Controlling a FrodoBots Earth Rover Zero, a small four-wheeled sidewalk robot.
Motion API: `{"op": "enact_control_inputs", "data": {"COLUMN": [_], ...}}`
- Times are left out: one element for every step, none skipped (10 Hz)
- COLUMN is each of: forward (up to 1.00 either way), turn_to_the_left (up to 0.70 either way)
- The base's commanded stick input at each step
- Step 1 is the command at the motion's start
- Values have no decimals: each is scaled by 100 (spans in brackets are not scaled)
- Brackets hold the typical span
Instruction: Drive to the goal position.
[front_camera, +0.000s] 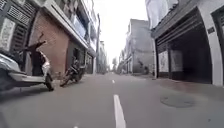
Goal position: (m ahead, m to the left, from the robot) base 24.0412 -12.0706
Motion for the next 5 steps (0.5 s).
{"op": "enact_control_inputs", "data": {"forward": [100, 100, 100, 100, 100], "turn_to_the_left": [0, 0, 0, 0, 0]}}
